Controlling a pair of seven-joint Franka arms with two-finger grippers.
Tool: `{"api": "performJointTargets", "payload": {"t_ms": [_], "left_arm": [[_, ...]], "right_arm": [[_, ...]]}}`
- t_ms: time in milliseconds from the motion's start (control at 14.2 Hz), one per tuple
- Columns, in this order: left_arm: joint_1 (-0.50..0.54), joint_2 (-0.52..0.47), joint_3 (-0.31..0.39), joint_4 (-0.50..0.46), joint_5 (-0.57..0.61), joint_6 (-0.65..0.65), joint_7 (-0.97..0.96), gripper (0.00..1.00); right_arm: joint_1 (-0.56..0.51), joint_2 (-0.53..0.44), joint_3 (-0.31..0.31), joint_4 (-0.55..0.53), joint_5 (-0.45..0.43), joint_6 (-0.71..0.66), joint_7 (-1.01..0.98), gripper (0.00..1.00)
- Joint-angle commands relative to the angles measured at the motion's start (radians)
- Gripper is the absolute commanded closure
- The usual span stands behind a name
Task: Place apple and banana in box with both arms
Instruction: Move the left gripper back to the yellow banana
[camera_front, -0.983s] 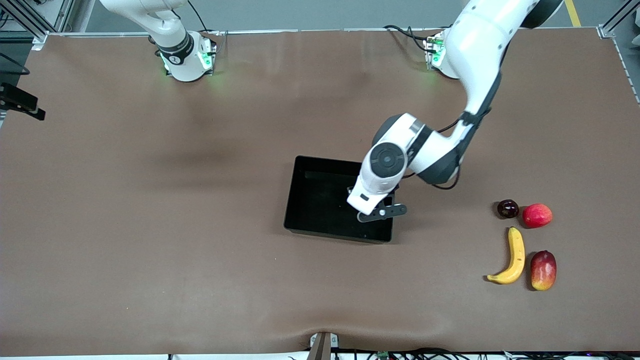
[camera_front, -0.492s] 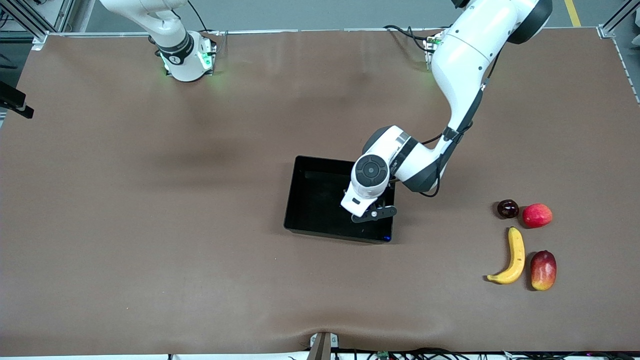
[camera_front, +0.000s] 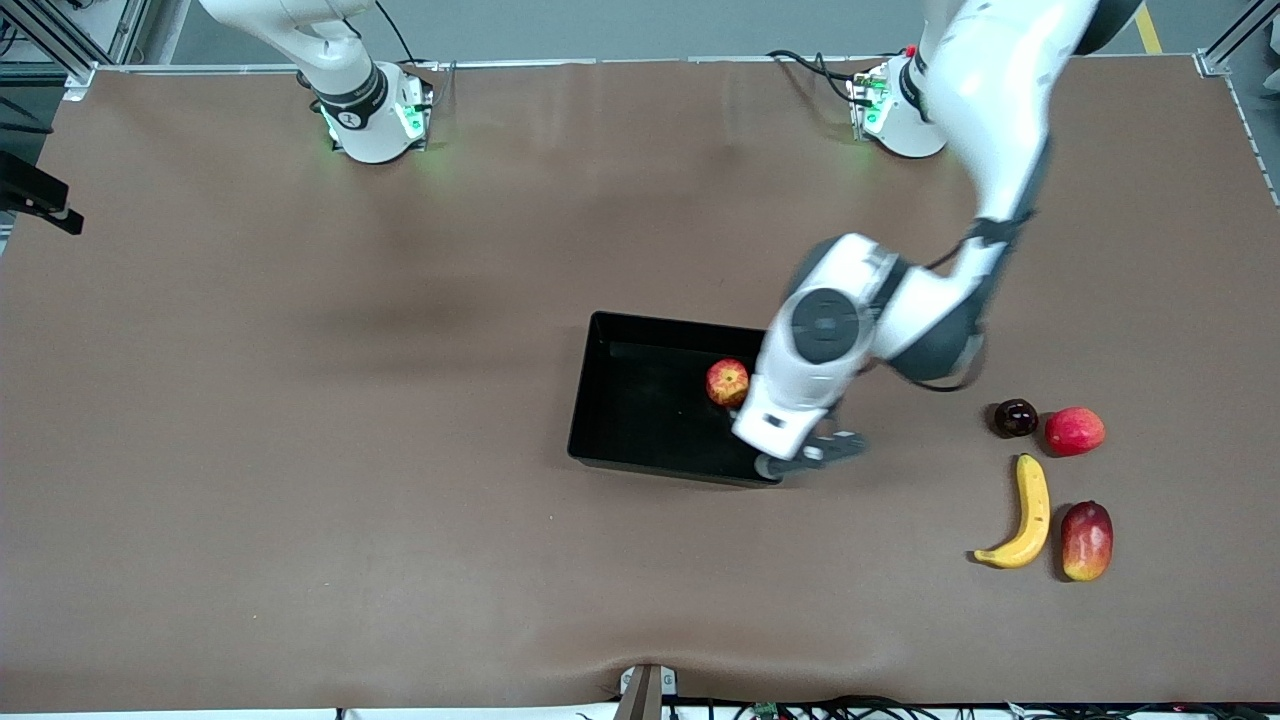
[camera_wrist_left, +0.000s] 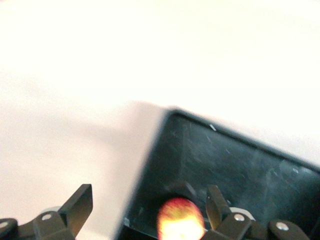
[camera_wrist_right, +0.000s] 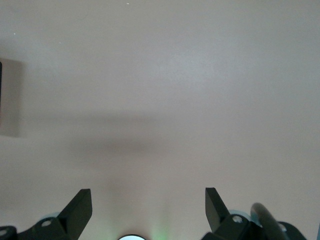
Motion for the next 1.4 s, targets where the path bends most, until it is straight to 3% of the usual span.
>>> {"api": "performJointTargets", "payload": {"t_ms": [0,421,632,773,1054,1194,1264,1335], "left_arm": [[0.096,-0.023,-0.005,-0.02,0.011,-0.005,0.132,0.0],[0.297,0.05,-0.002,-0.02,0.022,0.058,0.536,0.0],[0.347,0.107,0.041,-0.021,0.167,0.136,0.654,0.0],[0.42,0.151,0.043,-0.021,0.198,0.232,0.706,0.0],[0.457,0.237,0.077,-0.02,0.201,0.391,0.844,0.0],[0.462,0.26,0.081,-0.02,0.201,0.408,0.846,0.02],[0.46,0.262,0.084,-0.02,0.2,0.408,0.842,0.28],[0.46,0.262,0.084,-0.02,0.2,0.408,0.836,0.73]], "right_arm": [[-0.107,-0.027,0.105,-0.023,-0.003,0.007,0.002,0.0],[-0.107,-0.026,0.117,-0.023,0.0,0.006,0.111,0.0],[-0.118,-0.018,0.114,-0.014,0.0,0.006,0.114,0.0],[-0.114,-0.017,0.114,-0.003,0.003,0.014,0.114,0.0],[-0.121,-0.017,0.107,0.009,0.001,0.0,0.114,0.0],[-0.123,-0.014,0.107,0.026,0.0,0.0,0.107,0.0],[-0.121,-0.009,0.107,0.026,0.001,0.002,0.113,0.0],[-0.12,-0.009,0.107,0.029,-0.003,0.01,0.116,0.0]]}}
